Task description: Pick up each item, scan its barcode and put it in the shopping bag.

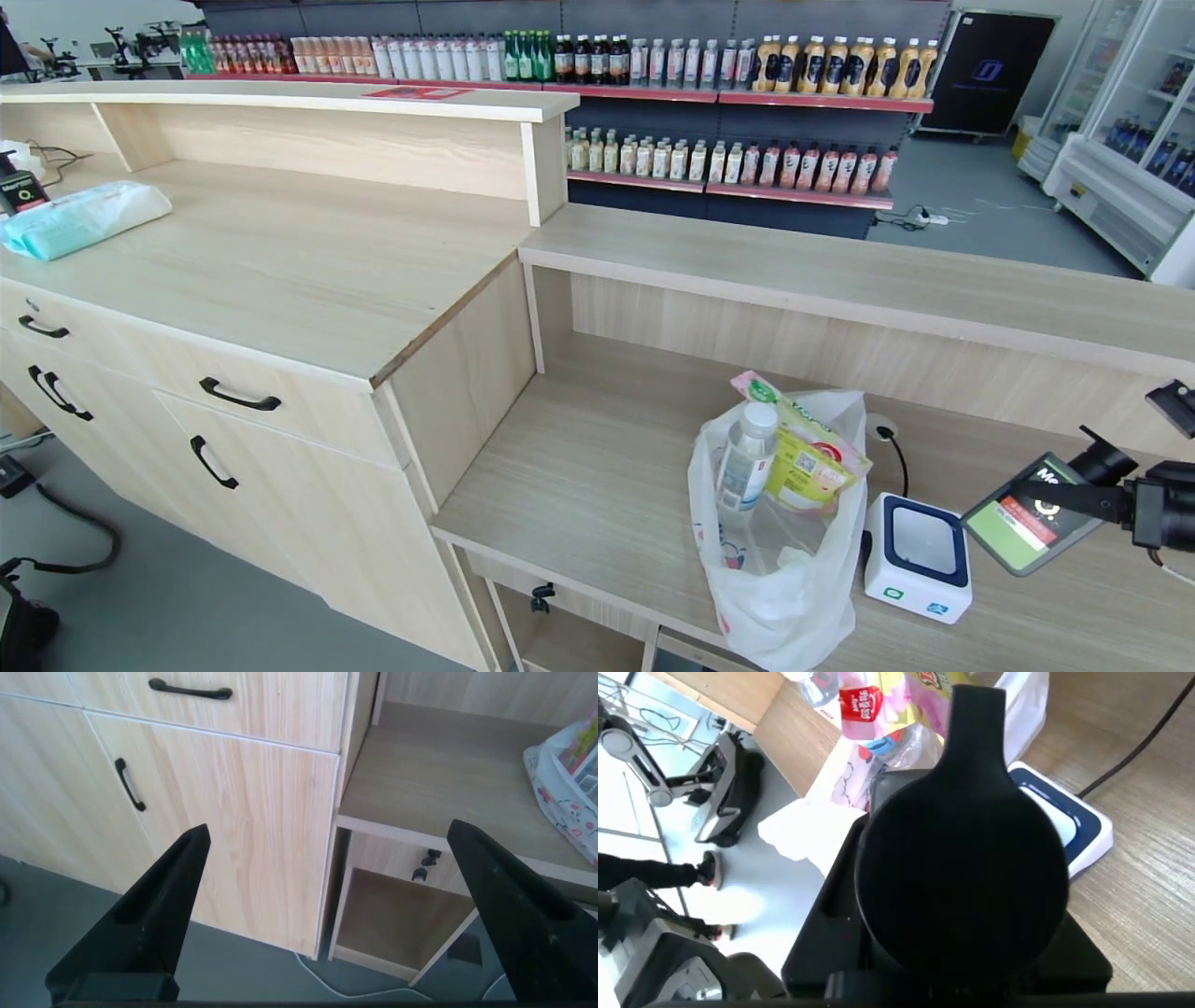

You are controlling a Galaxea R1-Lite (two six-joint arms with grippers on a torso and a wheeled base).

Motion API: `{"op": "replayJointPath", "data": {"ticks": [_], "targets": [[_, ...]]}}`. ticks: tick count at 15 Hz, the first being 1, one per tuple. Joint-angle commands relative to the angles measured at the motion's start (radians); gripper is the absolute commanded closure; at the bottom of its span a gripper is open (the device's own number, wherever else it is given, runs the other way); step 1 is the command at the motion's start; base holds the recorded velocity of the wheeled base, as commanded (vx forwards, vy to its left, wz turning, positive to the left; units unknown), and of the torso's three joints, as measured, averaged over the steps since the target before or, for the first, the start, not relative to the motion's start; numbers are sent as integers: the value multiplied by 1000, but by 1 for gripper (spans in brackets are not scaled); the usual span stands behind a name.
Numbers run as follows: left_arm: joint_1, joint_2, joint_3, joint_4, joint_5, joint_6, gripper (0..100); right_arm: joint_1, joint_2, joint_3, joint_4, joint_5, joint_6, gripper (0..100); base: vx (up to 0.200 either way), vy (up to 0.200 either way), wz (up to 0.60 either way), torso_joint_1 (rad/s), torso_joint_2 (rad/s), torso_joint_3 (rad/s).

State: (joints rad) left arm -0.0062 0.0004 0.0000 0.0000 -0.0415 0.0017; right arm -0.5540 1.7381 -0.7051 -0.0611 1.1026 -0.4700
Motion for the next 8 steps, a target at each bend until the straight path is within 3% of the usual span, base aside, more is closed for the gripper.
{"op": "replayJointPath", "data": {"ticks": [1,8], "targets": [[0,1,0,0,0,0,0,9,29,1,1,-1,-15,100,0,0,0,0,0,0],[0,1,0,0,0,0,0,20,41,1,-9,-1,-33,100,0,0,0,0,0,0]]}}
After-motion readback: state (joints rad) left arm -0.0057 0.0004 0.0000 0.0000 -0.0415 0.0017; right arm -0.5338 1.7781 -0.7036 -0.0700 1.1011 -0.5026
